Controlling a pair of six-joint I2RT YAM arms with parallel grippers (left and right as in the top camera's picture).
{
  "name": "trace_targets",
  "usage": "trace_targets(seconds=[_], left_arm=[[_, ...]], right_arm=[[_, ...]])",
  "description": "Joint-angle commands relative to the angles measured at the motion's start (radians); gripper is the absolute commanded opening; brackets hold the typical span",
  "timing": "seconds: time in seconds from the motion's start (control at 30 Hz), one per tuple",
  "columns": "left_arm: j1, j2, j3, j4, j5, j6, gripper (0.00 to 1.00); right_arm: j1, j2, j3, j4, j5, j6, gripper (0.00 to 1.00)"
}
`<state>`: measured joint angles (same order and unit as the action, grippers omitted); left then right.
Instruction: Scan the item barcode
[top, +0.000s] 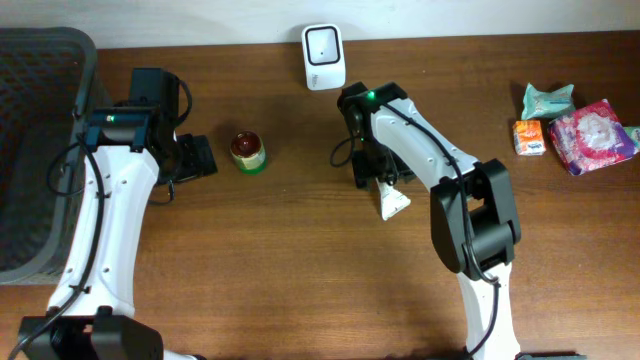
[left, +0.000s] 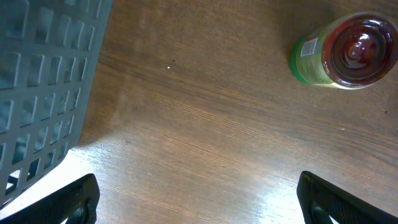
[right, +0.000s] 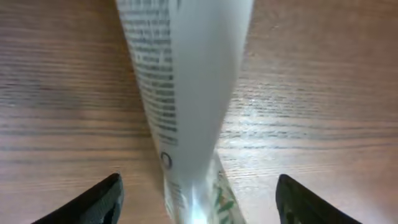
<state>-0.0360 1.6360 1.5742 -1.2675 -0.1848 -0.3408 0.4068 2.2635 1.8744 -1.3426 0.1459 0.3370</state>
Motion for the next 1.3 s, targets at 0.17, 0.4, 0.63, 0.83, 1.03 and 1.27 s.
trace_targets(seconds=[0.17, 0.4, 0.63, 0.83, 1.03, 1.27], left_arm=[[0.006, -0.015, -0.003, -0.002, -0.011, -0.003, 0.99], [0.006, -0.015, -0.003, -0.002, -0.011, -0.003, 0.99], [0.006, -0.015, -0.003, -0.002, -0.011, -0.003, 0.99], [0.006, -0.015, -0.003, -0.001, -0.011, -0.003, 0.99], [0.006, -0.015, -0.003, -0.002, -0.011, -0.003, 0.99], [0.006, -0.015, -0.003, -0.002, -0.011, -0.003, 0.99]], right_arm=[[-0.174, -0.033, 0.127, -0.002, -0.268, -0.207, 0.84], [-0.278, -0.031, 0.125, -0.023, -0.55, -0.389, 0.84], [-0.23, -0.029, 0.124, 0.017, -0.531, -0.373, 0.81], [-0.198, -0.012, 0.09, 0.051, -0.439, -0.299, 0.81], [-0.169, -0.012, -0.069, 0.183, -0.421, -0.295, 0.8], [-0.171, -0.012, -0.096, 0.205, -0.423, -0.275, 0.26]])
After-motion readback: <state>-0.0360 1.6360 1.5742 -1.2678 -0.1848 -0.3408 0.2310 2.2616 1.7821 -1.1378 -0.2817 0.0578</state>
